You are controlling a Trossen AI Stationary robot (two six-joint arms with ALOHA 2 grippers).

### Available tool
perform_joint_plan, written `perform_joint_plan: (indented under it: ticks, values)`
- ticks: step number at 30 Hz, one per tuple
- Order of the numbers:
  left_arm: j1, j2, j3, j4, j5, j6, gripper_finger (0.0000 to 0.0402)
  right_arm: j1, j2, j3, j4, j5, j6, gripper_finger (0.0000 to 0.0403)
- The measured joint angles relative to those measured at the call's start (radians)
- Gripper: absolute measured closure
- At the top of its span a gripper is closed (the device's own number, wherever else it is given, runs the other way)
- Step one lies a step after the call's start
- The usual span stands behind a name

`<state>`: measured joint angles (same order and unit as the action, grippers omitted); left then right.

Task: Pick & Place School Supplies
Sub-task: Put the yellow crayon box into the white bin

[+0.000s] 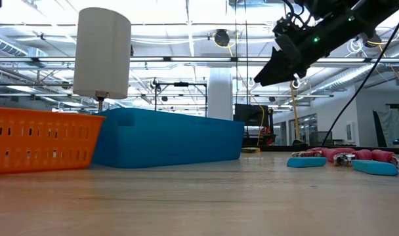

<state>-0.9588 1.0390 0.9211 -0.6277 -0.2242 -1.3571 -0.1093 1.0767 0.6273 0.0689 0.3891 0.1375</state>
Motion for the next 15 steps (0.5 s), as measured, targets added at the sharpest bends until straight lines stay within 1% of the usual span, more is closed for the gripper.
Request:
perform_joint_plan:
  ticks: [5,8,11,15]
  values:
    - [-0.145,0.015,0.000,-0.142,-0.095,-0.222,0.0362,0.000,0.001,0.000,0.018,-0.001,-0.003,0.0142]
    - [-0.206,0.033,0.000,-0.214,-0.100,-0.350,0.0355,0.000,0.002,0.000,0.015,-0.001,-0.002,0.0142]
    - [-0.248,0.051,0.000,-0.228,-0.116,-0.430,0.0358,0.000,0.002,0.000,0.009,-0.002,0.000,0.0142]
    - [-0.280,0.076,0.000,-0.233,-0.122,-0.512,0.0360,0.000,0.002,-0.012,0.023,-0.002,0.007,0.0142]
